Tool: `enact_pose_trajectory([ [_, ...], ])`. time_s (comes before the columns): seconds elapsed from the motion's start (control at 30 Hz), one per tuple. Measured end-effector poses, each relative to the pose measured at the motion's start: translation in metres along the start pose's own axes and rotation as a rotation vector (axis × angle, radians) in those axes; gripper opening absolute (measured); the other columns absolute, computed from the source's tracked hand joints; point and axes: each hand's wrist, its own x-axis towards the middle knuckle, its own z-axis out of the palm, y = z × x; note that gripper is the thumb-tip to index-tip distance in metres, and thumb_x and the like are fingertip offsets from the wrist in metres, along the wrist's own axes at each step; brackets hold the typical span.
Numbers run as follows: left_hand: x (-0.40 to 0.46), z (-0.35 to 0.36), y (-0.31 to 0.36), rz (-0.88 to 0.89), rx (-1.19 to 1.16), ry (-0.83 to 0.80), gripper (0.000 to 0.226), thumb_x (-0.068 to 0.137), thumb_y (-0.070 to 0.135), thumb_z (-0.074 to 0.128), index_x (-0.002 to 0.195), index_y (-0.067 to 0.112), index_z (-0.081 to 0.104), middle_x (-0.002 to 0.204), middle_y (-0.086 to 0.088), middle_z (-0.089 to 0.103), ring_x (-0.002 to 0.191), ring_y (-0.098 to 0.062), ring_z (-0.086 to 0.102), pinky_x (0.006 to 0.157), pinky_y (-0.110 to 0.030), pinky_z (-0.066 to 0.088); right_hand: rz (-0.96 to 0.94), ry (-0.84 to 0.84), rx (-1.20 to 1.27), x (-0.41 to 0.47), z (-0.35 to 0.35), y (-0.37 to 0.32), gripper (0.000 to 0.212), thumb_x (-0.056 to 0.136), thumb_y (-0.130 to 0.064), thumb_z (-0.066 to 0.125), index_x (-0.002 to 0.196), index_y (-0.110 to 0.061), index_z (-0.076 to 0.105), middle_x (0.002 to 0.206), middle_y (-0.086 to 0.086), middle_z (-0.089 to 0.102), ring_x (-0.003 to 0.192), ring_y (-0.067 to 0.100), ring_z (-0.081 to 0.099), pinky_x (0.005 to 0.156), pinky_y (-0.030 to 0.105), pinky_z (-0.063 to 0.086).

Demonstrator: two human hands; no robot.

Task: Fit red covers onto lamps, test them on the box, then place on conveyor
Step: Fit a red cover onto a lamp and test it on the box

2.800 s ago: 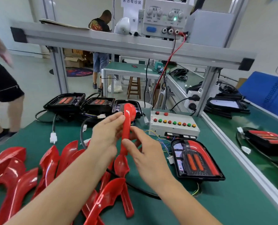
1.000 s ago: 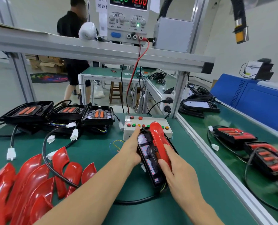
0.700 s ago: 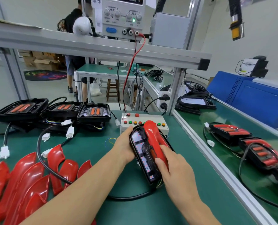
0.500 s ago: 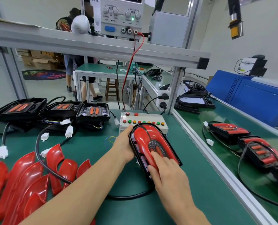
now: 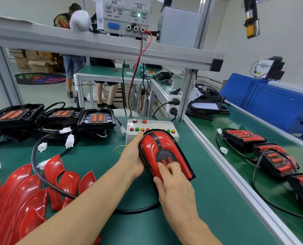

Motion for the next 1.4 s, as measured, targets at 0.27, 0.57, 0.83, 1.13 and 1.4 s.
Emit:
enact_pose_trajectory([
  [0.27,-0.003,0.002,-0.003,0.189,0.139,-0.012,0.036,0.079,0.002,0.067,0.112,0.017,0.064,0.098,-0.011,0.072,0.078,-0.023,0.069,0.067,-0.034,0.058,-0.044,-0.003,0.029,0.002,0.003,0.008,0.047,0.103,-0.041,0.036,0.147,-0.026,0.034,0.128,-0.007,0.042,0.120,0.012,0.045,0.090,0.026,0.042],
  [0.57,-0.003,-0.005,0.021,0.225,-0.005,0.081,0.033,0.084,0.010,0.066,0.114,0.020,0.056,0.080,-0.003,0.074,0.065,-0.017,0.071,0.049,-0.036,0.055,0.580,0.077,0.886,-0.005,-0.013,0.029,0.037,0.084,-0.051,0.063,0.108,-0.026,0.053,0.098,-0.009,0.061,0.074,0.009,0.063,0.061,0.012,0.043],
  [0.83,-0.009,0.002,0.018,0.216,-0.011,0.066,0.027,0.083,0.014,0.068,0.107,0.013,0.055,0.075,-0.003,0.074,0.066,-0.018,0.071,0.055,-0.035,0.054,0.644,-0.186,1.422,0.008,-0.015,0.021,0.069,0.061,-0.043,0.077,0.121,-0.012,0.063,0.115,0.003,0.071,0.105,0.018,0.067,0.093,0.032,0.053],
  [1.13,-0.016,0.005,0.015,0.236,-0.014,0.038,0.048,0.081,0.018,0.068,0.126,0.006,0.055,0.085,-0.006,0.073,0.072,-0.019,0.071,0.060,-0.034,0.056,0.657,-0.277,1.721,0.011,-0.019,0.017,0.052,0.069,-0.020,0.074,0.116,0.000,0.063,0.114,0.019,0.070,0.100,0.026,0.066,0.085,0.033,0.058],
  [1.4,-0.017,0.003,0.016,0.207,0.023,0.047,0.049,0.080,0.020,0.068,0.125,0.004,0.058,0.089,-0.006,0.073,0.076,-0.019,0.070,0.061,-0.033,0.054,0.565,-0.239,1.638,0.010,-0.016,0.016,0.041,0.073,-0.013,0.072,0.111,0.001,0.065,0.110,0.018,0.071,0.096,0.028,0.069,0.078,0.029,0.059],
])
